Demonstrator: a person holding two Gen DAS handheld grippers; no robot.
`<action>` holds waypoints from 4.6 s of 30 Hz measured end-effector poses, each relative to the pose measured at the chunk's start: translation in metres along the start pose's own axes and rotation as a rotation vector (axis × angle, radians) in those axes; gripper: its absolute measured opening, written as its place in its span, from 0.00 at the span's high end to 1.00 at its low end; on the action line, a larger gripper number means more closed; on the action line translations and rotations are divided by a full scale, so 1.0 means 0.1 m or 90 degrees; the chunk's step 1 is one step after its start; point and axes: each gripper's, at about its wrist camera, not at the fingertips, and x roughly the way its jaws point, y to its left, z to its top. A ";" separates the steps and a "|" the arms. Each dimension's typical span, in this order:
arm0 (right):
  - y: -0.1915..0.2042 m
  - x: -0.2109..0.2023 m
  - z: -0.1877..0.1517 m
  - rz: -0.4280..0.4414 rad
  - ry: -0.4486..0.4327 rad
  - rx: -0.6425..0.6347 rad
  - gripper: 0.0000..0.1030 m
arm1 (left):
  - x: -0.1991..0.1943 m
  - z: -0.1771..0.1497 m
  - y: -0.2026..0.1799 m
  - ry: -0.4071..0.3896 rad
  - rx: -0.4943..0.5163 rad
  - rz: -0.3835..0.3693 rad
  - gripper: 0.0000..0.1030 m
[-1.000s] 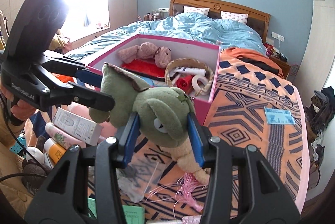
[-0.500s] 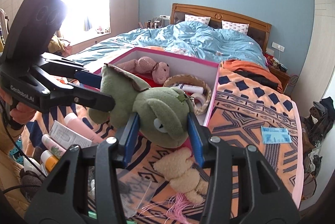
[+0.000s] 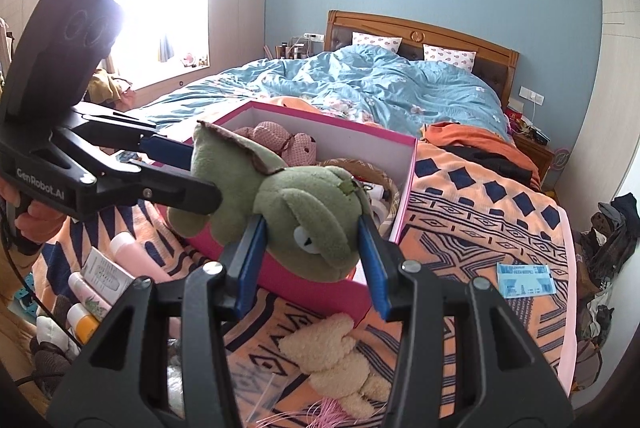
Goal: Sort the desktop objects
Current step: 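Lower the green plush toy into the magenta box with both tools, then press the green plush toy down into the box and open both tools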
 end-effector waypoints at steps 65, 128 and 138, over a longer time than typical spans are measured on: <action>-0.52 0.86 0.39 0.018 0.033 0.023 0.53 | 0.51 0.49 0.53 0.004 -0.058 0.059 0.50; -0.67 2.02 0.61 -0.082 0.202 -0.065 0.67 | 1.14 0.72 0.96 0.070 -0.113 0.141 0.55; -0.73 2.04 0.64 -0.086 0.203 -0.043 0.67 | 1.25 0.63 0.91 0.134 -0.051 0.207 0.67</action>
